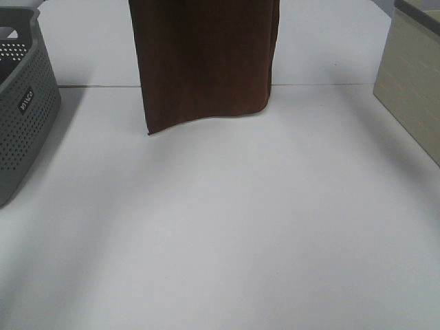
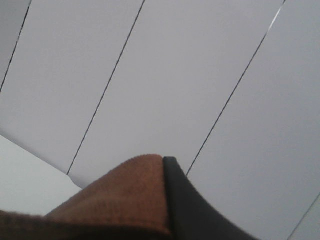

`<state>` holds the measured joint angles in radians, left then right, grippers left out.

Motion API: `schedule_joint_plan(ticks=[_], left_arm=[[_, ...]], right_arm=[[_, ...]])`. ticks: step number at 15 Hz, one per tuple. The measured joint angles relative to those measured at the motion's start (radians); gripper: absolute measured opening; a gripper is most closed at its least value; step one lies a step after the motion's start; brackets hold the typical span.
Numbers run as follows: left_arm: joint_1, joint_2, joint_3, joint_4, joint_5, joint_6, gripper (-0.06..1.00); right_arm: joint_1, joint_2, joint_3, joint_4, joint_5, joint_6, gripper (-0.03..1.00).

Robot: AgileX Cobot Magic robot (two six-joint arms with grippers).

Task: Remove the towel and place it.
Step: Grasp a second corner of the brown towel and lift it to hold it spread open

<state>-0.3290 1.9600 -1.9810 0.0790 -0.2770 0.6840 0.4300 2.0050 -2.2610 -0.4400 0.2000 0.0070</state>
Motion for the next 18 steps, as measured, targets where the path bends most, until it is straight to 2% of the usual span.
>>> schedule_joint_plan(ticks=[2,5,6,9,13,16,18], left_arm=[[0.028,0.096,-0.115,0.012,-0.029,-0.058,0.0],[0.048,0.286,-0.388,0.044,-0.033,-0.144,0.0],[0.048,0.314,-0.428,0.047,-0.033,-0.153,0.0],[0.055,0.475,-0.658,0.063,-0.03,-0.217,0.0],[0.069,0.52,-0.725,0.142,-0.026,-0.277,0.0],[0.08,0.52,-0.728,0.256,-0.032,-0.379,0.0],[0.086,0.52,-0.728,0.312,-0.035,-0.411,0.0]], right_arm=[[-0.023,0.036,-0.001,-0.001,-0.074,0.012,0.01],[-0.088,0.105,-0.08,0.0,-0.114,0.063,0.01],[-0.095,0.121,-0.103,0.002,-0.122,0.075,0.01],[-0.117,0.2,-0.199,0.062,-0.156,0.086,0.01],[-0.125,0.227,-0.204,0.099,-0.163,0.086,0.01],[-0.125,0.228,-0.206,0.114,-0.17,0.086,0.01],[-0.125,0.228,-0.206,0.114,-0.168,0.086,0.01]])
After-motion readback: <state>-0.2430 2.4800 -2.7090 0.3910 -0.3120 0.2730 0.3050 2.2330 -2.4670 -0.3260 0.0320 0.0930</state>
